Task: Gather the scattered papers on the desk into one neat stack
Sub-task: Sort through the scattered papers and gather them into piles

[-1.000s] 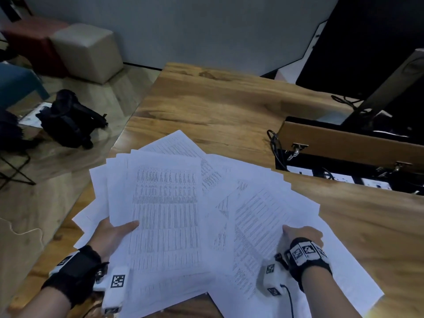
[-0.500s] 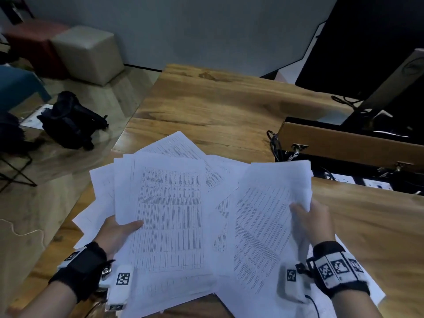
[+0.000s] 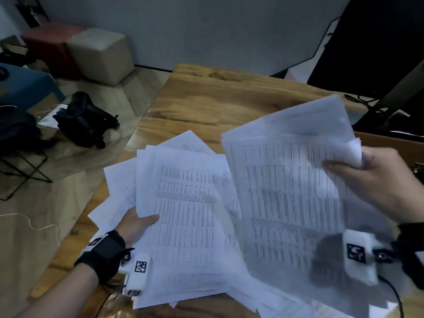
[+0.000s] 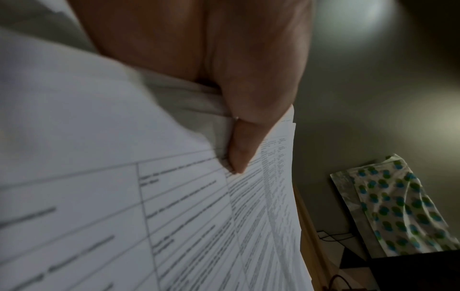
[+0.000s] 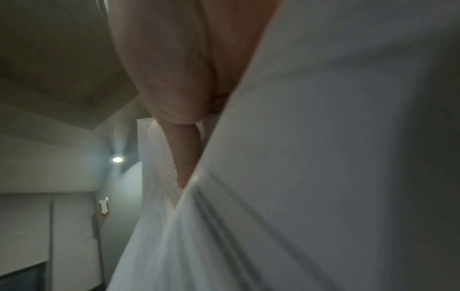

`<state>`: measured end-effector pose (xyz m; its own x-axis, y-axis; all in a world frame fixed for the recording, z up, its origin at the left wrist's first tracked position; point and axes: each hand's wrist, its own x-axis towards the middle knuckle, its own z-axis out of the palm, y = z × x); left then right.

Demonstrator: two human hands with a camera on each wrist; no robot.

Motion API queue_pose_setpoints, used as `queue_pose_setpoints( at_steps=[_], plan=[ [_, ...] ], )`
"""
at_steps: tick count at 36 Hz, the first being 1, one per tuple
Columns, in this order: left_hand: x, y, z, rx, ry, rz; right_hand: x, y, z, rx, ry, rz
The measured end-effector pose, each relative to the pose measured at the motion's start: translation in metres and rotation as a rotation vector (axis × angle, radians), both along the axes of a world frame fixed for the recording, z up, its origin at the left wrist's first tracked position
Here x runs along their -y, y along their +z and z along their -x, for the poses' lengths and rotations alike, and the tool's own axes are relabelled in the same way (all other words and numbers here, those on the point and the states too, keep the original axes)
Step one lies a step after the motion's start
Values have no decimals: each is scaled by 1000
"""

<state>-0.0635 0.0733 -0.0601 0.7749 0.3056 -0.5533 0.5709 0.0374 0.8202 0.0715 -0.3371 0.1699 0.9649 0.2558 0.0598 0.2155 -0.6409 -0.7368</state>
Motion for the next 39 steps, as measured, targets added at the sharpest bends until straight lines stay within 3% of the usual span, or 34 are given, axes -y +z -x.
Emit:
queue_pose_setpoints(
  at_steps=[3, 6, 17, 22, 26, 28, 31, 33, 36, 39],
  plan=[
    [3, 4, -3, 6, -47, 2, -14, 14, -2, -77, 73, -86],
    [10, 9, -6, -1, -70, 31, -27, -1, -16, -141, 48, -108],
    [23, -4, -8, -50, 88, 342, -109, -147, -15, -454, -61, -83],
    [36, -1, -7, -14, -6, 160, -125, -182, 6, -496, -91, -136],
    [38, -7, -6, -2, 7, 153, -121, -191, 17, -509, -136, -198],
    [37, -9, -6, -10, 32, 156, -111, -196, 17, -433, -227, -83],
    [34, -11, -5, -16, 21, 177, -82, -207, 20, -310, -452, 275],
    [31, -12, -3, -42, 22, 209, -63, -213, 24, -374, -577, 493],
    [25, -17, 2, -82, 11, 306, -42, -221, 29, -565, -671, 558],
    [21, -16, 6, -85, -70, 382, -35, -225, 27, -616, -677, 569]
  ],
)
